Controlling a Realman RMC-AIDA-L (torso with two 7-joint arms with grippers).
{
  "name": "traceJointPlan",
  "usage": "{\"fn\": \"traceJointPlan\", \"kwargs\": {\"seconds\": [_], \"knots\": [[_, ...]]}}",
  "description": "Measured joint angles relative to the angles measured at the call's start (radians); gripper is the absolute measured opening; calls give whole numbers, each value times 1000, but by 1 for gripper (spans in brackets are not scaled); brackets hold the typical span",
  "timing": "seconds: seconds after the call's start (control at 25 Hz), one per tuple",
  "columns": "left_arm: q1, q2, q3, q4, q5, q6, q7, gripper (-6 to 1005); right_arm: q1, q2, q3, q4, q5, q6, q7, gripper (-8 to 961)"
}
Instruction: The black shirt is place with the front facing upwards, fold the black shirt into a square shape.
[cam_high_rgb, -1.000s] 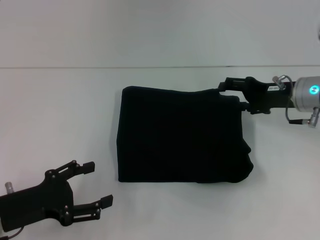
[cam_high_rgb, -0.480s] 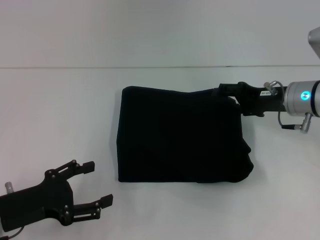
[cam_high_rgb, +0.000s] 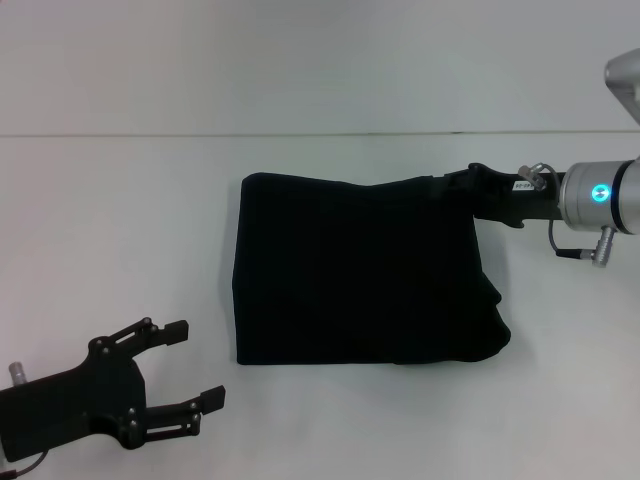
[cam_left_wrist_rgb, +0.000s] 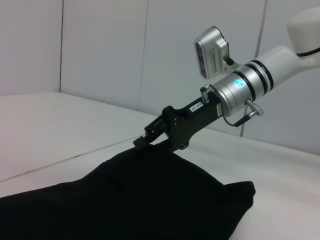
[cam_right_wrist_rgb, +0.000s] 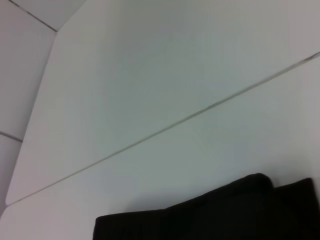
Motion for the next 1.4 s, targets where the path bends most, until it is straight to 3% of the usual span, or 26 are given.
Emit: {"fn": "traceJointPlan", "kwargs": {"seconds": [0.08, 0.48, 0.72, 1.08, 1.4], "knots": [[0, 0, -3, 0, -1, 0, 0, 946, -4, -1, 3, 0, 0, 0, 0, 566], [-6, 0, -5, 0, -1, 7, 0, 947, -10, -2, 4, -1, 13, 9, -32, 108], [-8, 0, -5, 0, -2, 7, -1, 946, -11, 1, 4, -1, 89, 18, -123, 39], [-12, -2, -5, 0, -6, 7, -3, 946, -25, 10, 0, 12, 206, 95, -235, 38], [-23, 0, -5, -12, -8, 2, -2, 946, -16, 43, -1, 14, 219, 198, -328, 37]]}}
